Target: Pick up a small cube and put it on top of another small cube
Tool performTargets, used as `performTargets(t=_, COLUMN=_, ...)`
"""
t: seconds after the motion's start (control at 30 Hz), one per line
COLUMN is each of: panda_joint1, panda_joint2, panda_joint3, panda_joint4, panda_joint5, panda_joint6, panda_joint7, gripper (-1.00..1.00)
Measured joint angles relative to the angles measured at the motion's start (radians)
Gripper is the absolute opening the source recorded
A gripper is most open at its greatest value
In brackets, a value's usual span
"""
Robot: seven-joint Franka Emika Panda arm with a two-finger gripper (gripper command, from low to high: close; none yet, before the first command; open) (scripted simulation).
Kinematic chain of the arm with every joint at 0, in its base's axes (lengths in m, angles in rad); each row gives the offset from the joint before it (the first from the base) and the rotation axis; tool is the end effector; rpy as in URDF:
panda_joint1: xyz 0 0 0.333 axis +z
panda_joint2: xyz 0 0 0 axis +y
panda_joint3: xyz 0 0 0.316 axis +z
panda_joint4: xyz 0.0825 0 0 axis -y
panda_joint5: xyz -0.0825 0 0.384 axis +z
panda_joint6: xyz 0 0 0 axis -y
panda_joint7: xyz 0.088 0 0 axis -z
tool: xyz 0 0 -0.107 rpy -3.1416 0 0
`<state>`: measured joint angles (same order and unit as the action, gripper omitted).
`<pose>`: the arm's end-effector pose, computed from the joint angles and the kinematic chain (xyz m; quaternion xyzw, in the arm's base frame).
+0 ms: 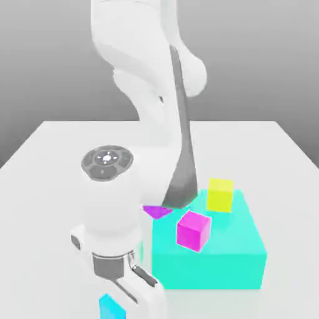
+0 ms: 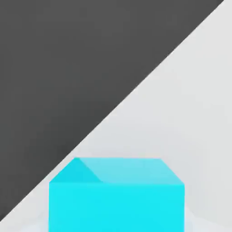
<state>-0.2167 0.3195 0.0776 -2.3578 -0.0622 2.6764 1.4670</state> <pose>0.5068 -0.0676 0.1941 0.7129 -0.7013 0.0014 0.0012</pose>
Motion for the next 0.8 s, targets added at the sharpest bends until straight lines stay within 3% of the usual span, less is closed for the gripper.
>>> performTargets(t=0.3, panda_joint1=0.013, panda_joint2=-0.315, panda_joint3=0.022, panda_joint4=-0.179, panda_joint5=-0.057, panda_joint6=-0.146, panda_joint7=-0.128, gripper=-1.00)
performTargets(t=0.8, panda_joint1=0.134, panda_joint2=-0.858, panda_joint3=-0.028, panda_joint4=-0.491, panda_joint5=0.042, panda_joint6=-0.369, panda_joint7=-0.491, gripper=-1.00)
